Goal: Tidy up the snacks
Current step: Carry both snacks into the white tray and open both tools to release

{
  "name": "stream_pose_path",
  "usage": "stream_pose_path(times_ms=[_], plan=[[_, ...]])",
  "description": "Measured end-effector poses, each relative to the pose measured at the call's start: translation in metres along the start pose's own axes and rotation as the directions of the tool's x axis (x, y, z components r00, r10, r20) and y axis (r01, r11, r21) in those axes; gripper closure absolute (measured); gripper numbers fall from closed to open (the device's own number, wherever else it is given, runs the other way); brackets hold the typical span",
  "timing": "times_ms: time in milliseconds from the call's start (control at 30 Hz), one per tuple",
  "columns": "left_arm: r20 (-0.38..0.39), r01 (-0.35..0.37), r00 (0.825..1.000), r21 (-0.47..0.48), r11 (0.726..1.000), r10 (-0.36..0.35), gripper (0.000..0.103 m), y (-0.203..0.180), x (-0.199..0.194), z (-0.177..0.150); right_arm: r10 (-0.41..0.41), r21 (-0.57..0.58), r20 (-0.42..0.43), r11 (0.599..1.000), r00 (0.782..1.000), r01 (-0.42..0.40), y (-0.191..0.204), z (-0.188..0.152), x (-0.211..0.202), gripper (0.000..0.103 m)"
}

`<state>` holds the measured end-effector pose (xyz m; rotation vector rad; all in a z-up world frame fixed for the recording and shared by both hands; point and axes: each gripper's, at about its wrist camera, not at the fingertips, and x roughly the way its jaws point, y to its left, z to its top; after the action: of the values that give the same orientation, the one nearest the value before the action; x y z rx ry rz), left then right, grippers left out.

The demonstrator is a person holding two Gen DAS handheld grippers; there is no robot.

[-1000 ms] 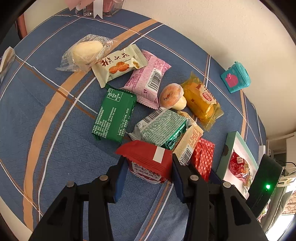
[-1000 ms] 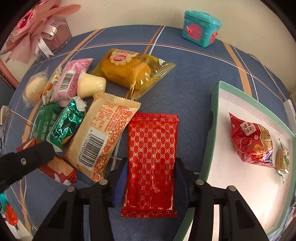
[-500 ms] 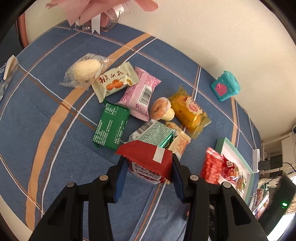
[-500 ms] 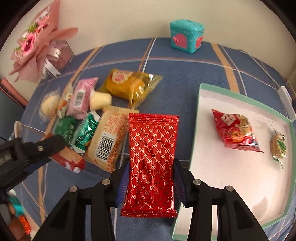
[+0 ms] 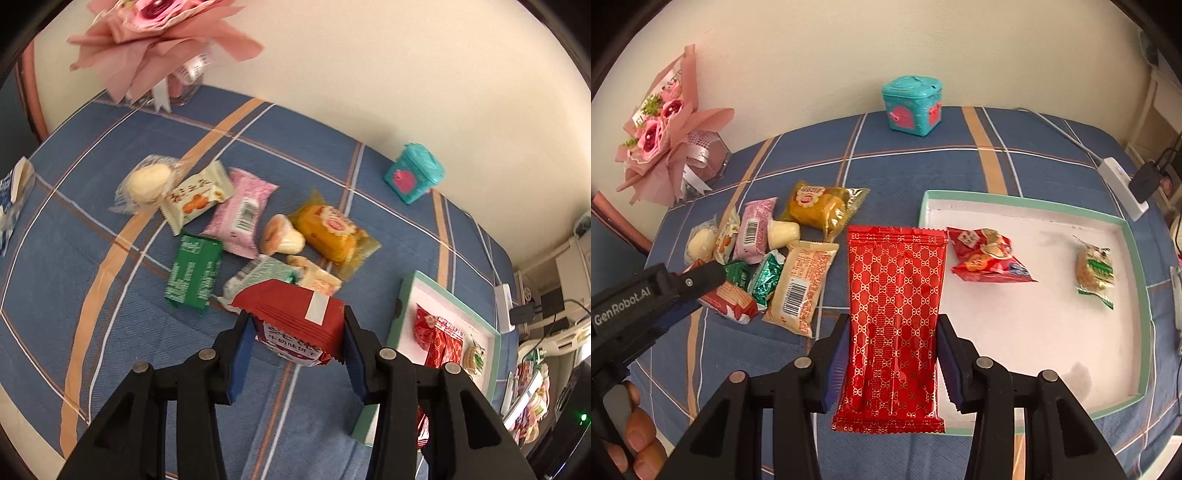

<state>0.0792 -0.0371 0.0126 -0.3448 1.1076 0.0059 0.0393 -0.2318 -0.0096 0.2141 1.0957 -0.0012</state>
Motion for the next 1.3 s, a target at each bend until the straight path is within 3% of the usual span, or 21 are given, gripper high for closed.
stream_pose_path(times_ms=[400,733,967,1167,1300], plan=[[-0.047,0.055,0.998,0.199,0.979,-0.047,0.057,-0.084,0.008,-0.028,-0.097,0.192,0.035,0.977,0.995,0.088,-0.084,0.018,-0.024,0.056],[-0.133,0.114,0.989,0.369,0.922,-0.069,0.057,-0.147,0.024,-0.069,-0.205,0.337,0.034,0.924,0.978,0.182,-0.162,0.012,-0.045,0.056],[-0.175,0.077,0.985,0.441,0.894,0.001,0.057,-0.164,0.043,-0.091,-0.22,0.33,-0.026,0.919,0.975,0.216,-0.177,0.008,-0.036,0.055],[-0.252,0.096,0.968,0.444,0.891,0.022,0.057,-0.162,0.057,-0.098,-0.216,0.305,-0.114,0.921,0.97,0.241,-0.178,0.001,-0.009,0.055],[-0.253,0.08,0.966,0.469,0.88,0.047,0.057,-0.167,0.062,-0.104,-0.216,0.294,-0.164,0.921,0.963,0.257,-0.18,-0.004,0.006,0.055]])
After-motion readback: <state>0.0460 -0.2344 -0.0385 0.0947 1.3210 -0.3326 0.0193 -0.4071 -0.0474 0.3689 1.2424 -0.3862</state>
